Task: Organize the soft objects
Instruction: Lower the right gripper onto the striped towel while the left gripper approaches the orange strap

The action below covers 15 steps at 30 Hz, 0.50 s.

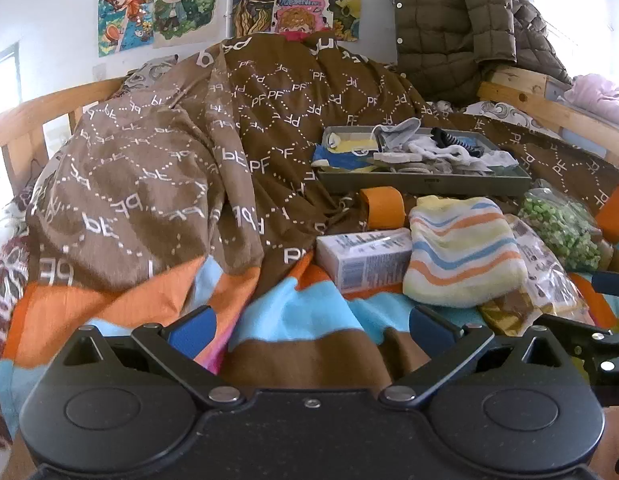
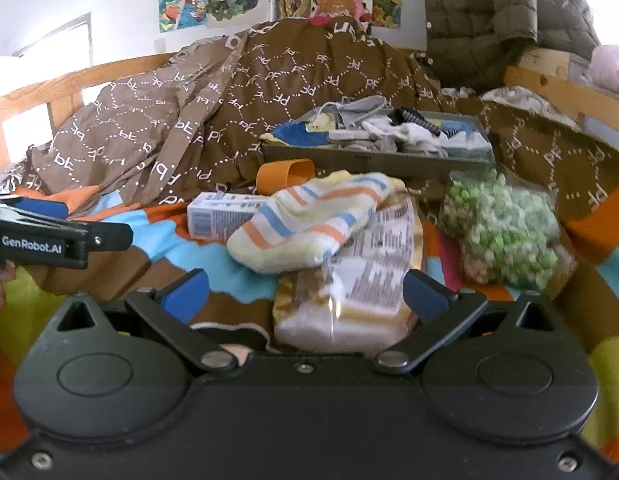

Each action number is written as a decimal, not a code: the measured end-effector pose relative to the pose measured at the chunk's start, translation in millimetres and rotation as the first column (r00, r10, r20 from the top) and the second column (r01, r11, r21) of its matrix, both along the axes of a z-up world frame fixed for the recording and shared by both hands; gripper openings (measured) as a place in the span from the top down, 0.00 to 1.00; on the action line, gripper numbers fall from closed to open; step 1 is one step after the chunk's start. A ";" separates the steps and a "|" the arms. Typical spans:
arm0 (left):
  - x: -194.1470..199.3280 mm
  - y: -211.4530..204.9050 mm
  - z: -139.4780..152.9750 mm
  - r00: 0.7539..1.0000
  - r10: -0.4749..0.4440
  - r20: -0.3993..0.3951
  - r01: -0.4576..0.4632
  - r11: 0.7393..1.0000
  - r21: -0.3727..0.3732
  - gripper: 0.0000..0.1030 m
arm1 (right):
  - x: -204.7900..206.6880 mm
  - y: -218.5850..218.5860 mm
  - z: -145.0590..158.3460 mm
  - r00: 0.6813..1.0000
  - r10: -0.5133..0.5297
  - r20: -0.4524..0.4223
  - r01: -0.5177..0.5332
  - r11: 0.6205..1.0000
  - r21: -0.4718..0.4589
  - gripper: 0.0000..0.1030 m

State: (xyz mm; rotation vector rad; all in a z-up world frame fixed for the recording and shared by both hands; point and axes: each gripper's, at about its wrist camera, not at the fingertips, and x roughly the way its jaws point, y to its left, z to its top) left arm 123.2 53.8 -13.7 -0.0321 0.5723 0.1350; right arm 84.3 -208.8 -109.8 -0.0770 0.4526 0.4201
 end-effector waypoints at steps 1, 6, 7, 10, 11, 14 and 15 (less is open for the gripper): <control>2.7 2.0 1.3 1.000 0.001 -0.003 -0.001 1.000 -0.003 0.01 | 3.8 1.5 0.9 1.000 0.001 0.010 -0.001 1.000 -0.004 0.01; 20.8 15.9 11.4 1.000 0.016 -0.016 -0.016 1.000 -0.018 0.01 | 31.7 12.0 6.9 0.998 0.014 0.057 -0.013 1.000 -0.014 0.01; 26.0 19.0 14.4 1.000 0.016 -0.018 -0.016 1.000 -0.015 0.01 | 37.8 14.5 8.6 0.998 0.017 0.067 -0.016 1.000 -0.016 0.01; 41.4 26.4 24.6 1.000 -0.009 -0.015 0.010 1.000 0.013 0.01 | 58.9 22.0 14.5 0.995 0.056 0.082 -0.052 0.998 -0.044 0.01; 46.4 28.8 28.2 1.000 -0.023 -0.013 0.023 0.999 0.027 0.01 | 66.1 24.5 16.3 0.994 0.076 0.083 -0.071 0.996 -0.058 0.01; 60.0 33.0 36.4 0.999 -0.050 -0.015 0.051 0.996 0.074 0.01 | 87.0 29.8 19.5 0.985 0.143 0.093 -0.133 0.986 -0.099 0.01; 64.5 33.8 38.2 0.998 -0.059 -0.021 0.060 0.994 0.093 0.01 | 92.8 30.7 20.1 0.983 0.158 0.095 -0.147 0.983 -0.114 0.01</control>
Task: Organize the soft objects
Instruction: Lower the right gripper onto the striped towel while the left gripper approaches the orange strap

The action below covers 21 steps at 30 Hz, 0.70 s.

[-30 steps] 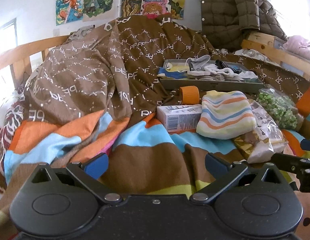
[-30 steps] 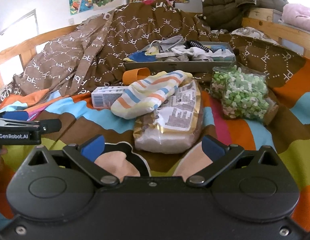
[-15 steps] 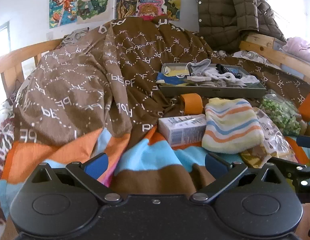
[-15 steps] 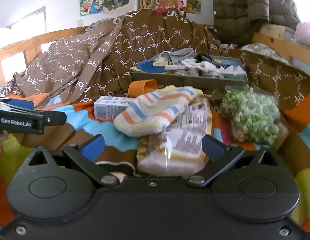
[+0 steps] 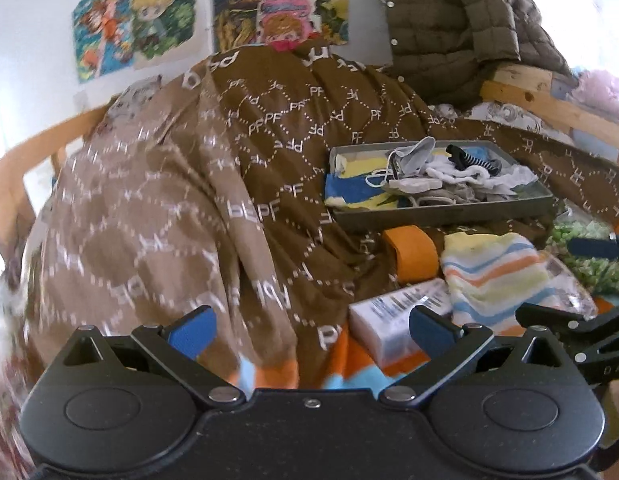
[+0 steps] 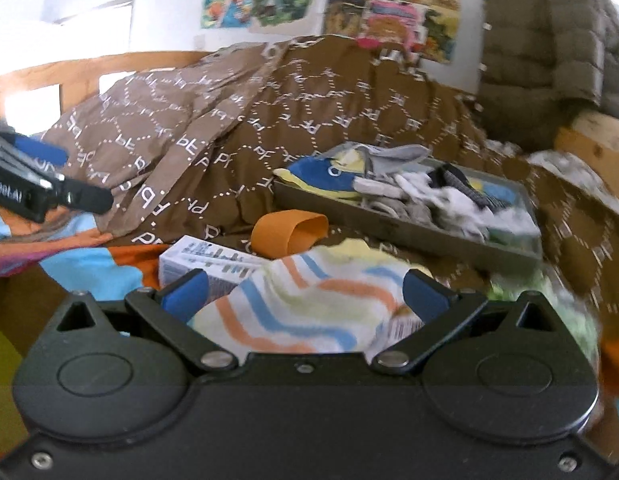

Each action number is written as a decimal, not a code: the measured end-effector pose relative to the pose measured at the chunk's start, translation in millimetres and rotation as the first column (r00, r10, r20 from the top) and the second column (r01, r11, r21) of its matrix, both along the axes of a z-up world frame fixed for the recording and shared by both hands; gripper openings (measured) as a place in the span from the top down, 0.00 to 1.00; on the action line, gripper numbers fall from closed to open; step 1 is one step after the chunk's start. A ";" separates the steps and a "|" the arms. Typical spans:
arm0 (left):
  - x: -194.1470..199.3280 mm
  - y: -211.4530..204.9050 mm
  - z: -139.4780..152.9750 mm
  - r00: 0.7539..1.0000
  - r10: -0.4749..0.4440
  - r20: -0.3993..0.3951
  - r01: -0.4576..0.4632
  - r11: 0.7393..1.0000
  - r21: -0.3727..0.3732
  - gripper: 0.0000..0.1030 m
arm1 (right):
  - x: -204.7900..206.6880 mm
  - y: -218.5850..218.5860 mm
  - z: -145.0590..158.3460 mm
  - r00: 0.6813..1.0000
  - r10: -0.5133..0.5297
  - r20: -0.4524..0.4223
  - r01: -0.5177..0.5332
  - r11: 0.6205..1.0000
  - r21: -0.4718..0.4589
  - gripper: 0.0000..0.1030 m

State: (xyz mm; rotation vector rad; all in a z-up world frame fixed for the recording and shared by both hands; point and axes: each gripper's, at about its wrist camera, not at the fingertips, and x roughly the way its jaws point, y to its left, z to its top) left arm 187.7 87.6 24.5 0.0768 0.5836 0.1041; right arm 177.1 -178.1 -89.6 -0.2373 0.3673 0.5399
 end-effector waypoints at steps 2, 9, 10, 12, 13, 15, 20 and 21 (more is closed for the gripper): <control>10.7 0.0 3.4 0.999 -0.026 -0.019 0.027 0.999 0.044 0.01 | 8.8 2.9 -0.6 1.000 0.015 0.005 -0.015 1.000 -0.022 0.01; 48.3 -17.7 4.8 0.987 -0.147 -0.063 0.155 0.977 0.145 0.01 | 17.8 9.9 -7.8 0.998 0.055 -0.019 -0.056 0.996 -0.069 0.01; 55.4 -22.0 2.2 0.984 -0.162 -0.074 0.172 0.973 0.153 0.01 | 15.7 10.5 -8.5 0.998 0.060 -0.018 -0.062 0.995 -0.076 0.01; 68.7 -30.5 -4.6 0.975 -0.199 -0.099 0.214 0.962 0.171 0.01 | 15.3 12.8 -9.3 0.997 0.078 -0.018 -0.079 0.992 -0.094 0.01; 75.6 -34.1 -7.6 0.969 -0.223 -0.110 0.240 0.953 0.186 0.01 | 15.1 14.7 -10.2 0.996 0.085 -0.021 -0.087 0.991 -0.099 0.01; 89.2 -42.4 -14.0 0.944 -0.295 -0.147 0.323 0.916 0.237 0.01 | 17.6 16.7 -12.9 0.995 0.096 -0.037 -0.099 0.989 -0.113 0.01; 118.3 -57.4 -27.6 0.845 -0.467 -0.260 0.534 0.761 0.368 0.01 | 25.3 17.5 -19.2 0.991 0.113 -0.069 -0.122 0.983 -0.136 0.01; 123.4 -59.6 -30.1 0.823 -0.493 -0.282 0.567 0.724 0.392 0.01 | 26.4 17.7 -19.4 0.991 0.115 -0.071 -0.124 0.982 -0.141 0.01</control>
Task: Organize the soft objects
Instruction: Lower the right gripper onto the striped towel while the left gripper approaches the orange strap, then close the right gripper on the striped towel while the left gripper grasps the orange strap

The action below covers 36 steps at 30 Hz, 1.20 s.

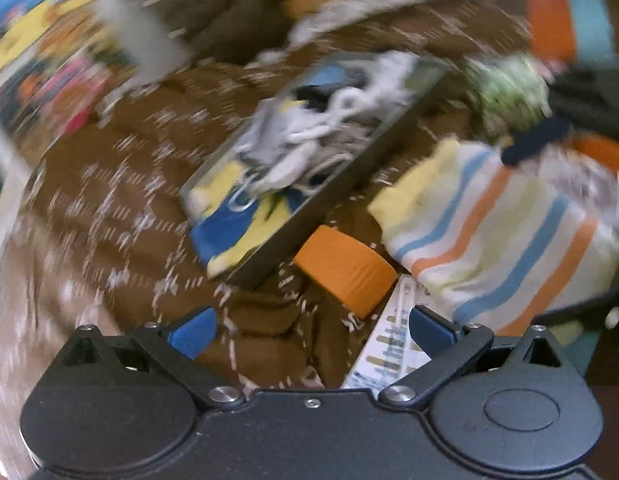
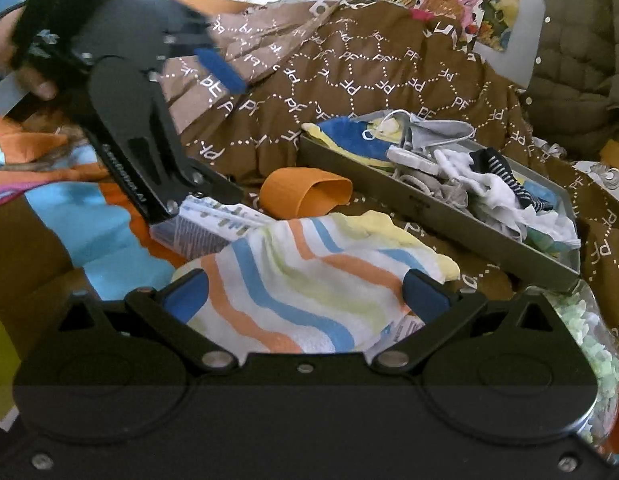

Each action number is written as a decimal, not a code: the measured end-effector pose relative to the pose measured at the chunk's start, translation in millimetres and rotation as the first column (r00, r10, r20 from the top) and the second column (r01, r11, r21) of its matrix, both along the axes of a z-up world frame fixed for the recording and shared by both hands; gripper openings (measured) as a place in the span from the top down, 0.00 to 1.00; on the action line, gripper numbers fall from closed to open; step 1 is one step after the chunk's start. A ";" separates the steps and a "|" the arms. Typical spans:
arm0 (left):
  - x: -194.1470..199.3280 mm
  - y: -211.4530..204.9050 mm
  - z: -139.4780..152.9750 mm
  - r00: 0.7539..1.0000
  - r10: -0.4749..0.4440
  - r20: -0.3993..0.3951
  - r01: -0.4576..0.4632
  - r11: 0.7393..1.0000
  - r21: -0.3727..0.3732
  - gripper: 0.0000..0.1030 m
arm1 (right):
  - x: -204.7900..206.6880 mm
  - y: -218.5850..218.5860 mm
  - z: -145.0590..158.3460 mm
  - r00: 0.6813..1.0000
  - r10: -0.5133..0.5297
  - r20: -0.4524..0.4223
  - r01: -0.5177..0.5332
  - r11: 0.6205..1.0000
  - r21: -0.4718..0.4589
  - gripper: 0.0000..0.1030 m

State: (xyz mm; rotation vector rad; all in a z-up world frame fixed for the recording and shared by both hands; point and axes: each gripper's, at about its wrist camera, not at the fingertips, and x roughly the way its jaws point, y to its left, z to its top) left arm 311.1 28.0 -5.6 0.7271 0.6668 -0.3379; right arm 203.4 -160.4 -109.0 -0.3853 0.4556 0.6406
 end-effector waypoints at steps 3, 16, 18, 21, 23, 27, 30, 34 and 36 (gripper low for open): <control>13.2 -4.8 -6.1 0.994 -0.105 -0.022 0.106 0.992 0.071 0.09 | 1.3 -0.7 -1.0 1.000 0.006 0.001 -0.006 1.000 -0.005 0.01; 39.4 -19.8 -19.5 0.937 -0.323 -0.130 0.342 0.926 0.162 0.37 | 7.4 0.7 -7.2 1.000 -0.002 0.019 0.003 1.000 -0.008 0.01; 41.4 -19.1 -19.3 0.932 -0.331 -0.144 0.351 0.925 0.147 0.40 | 7.1 1.2 -8.3 1.000 0.003 0.024 -0.002 1.000 -0.015 0.02; 43.2 -19.3 -20.5 0.925 -0.337 -0.176 0.361 0.923 0.131 0.52 | 5.5 1.3 -9.8 1.000 0.008 0.028 -0.007 1.000 -0.024 0.09; 42.4 -20.3 -22.9 0.924 -0.338 -0.177 0.363 0.922 0.133 0.54 | 4.5 1.2 -11.4 0.999 0.011 0.036 -0.010 0.999 -0.035 0.14; 44.5 -20.5 -23.6 0.923 -0.334 -0.193 0.359 0.926 0.114 0.61 | 3.4 2.0 -13.1 0.999 0.009 0.051 -0.007 0.999 -0.047 0.23; 42.8 -20.5 -24.3 0.924 -0.331 -0.192 0.355 0.929 0.106 0.66 | 2.4 2.2 -13.3 0.998 0.009 0.063 -0.005 0.999 -0.053 0.30; 39.2 -21.5 -24.9 0.924 -0.332 -0.189 0.356 0.928 0.109 0.72 | 0.1 2.0 -16.0 0.997 0.024 0.078 -0.018 0.997 -0.071 0.45; 37.9 -22.4 -24.7 0.924 -0.334 -0.188 0.358 0.927 0.110 0.74 | -1.1 2.4 -17.0 0.996 0.032 0.083 -0.025 0.996 -0.082 0.51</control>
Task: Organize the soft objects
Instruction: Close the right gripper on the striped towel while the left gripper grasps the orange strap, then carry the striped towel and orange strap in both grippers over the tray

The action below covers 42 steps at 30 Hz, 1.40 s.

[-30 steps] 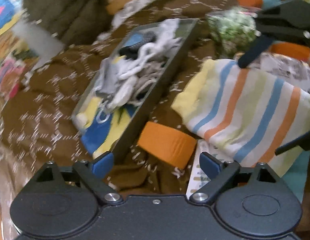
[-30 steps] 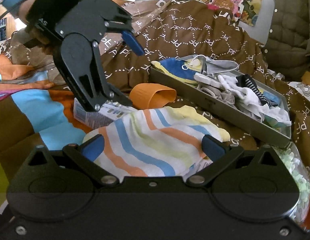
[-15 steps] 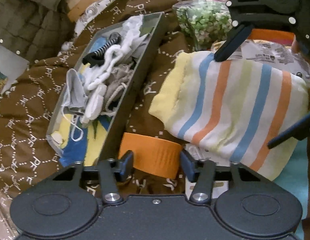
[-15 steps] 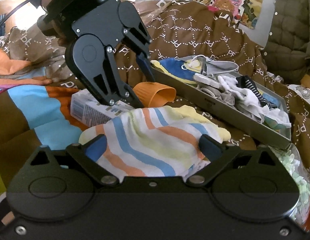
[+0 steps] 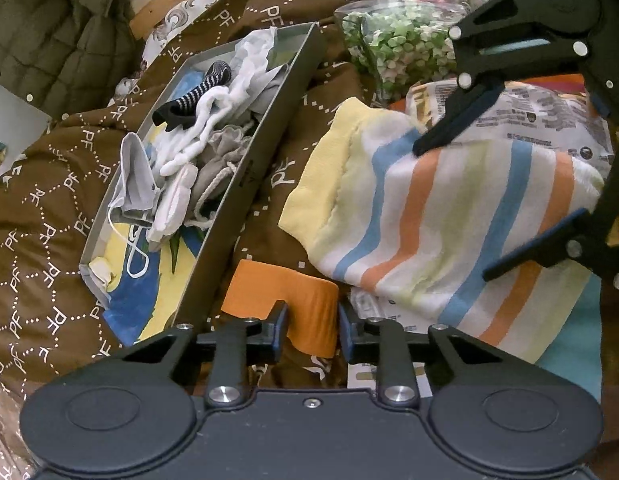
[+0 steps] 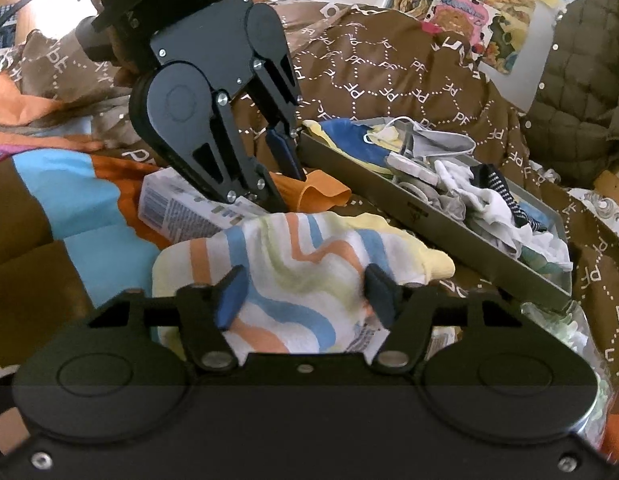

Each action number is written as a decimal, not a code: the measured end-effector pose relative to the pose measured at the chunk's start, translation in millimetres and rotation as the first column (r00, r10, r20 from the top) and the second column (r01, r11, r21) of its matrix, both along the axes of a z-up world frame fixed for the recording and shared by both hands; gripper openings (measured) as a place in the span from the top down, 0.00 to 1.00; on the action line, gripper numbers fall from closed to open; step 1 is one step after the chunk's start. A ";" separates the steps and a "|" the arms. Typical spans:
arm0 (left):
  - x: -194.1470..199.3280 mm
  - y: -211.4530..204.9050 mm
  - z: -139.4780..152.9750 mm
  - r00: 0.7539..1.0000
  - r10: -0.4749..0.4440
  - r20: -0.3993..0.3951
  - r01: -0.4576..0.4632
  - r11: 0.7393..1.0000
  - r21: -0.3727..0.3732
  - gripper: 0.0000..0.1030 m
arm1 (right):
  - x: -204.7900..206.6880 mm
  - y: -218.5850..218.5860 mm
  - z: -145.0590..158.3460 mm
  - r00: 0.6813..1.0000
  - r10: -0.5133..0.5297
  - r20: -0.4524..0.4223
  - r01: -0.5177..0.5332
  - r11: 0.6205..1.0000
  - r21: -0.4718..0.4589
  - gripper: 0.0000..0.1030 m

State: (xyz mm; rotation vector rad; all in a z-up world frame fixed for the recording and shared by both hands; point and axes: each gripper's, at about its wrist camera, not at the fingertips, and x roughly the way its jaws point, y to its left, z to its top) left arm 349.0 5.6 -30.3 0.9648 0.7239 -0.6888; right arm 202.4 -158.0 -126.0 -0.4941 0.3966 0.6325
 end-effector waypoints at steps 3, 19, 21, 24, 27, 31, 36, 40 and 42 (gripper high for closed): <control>-2.5 -0.5 0.6 1.000 0.001 0.004 -0.001 1.000 -0.002 0.78 | -1.4 0.8 -2.4 1.000 0.006 0.003 -0.006 1.000 -0.015 0.65; -14.9 14.5 17.2 0.989 0.127 0.076 -0.116 0.984 -0.137 0.85 | -1.0 -7.7 2.2 0.999 -0.041 0.021 0.040 0.999 0.014 0.96; -14.8 18.1 22.9 0.982 0.170 0.082 -0.153 0.971 -0.187 0.86 | -2.5 -8.5 6.3 0.998 -0.049 0.042 0.048 0.999 0.019 0.96; -13.5 23.1 30.8 0.968 0.236 0.082 -0.207 0.942 -0.263 0.86 | -4.5 -8.1 14.5 0.995 -0.058 0.078 0.057 0.998 0.015 0.96; -11.6 27.8 38.8 0.952 0.293 0.093 -0.247 0.909 -0.336 0.86 | -4.0 -8.6 24.6 0.992 -0.057 0.114 0.058 0.998 0.000 0.96; -4.5 36.1 54.0 0.924 0.368 0.108 -0.282 0.844 -0.457 0.86 | 6.3 -6.7 41.1 0.987 -0.033 0.156 0.040 0.999 -0.037 0.96; 16.8 43.7 70.7 0.891 0.430 0.147 -0.277 0.770 -0.574 0.86 | 41.8 -0.7 73.4 0.978 0.010 0.210 0.007 0.997 -0.076 0.96; 39.8 47.1 74.5 0.865 0.474 0.168 -0.280 0.732 -0.621 0.86 | 77.1 4.7 102.8 0.973 0.012 0.232 -0.001 0.999 -0.046 0.96; 51.1 50.9 72.6 0.847 0.504 0.171 -0.290 0.707 -0.645 0.86 | 96.2 8.8 115.5 0.969 0.000 0.248 0.006 1.000 -0.024 0.96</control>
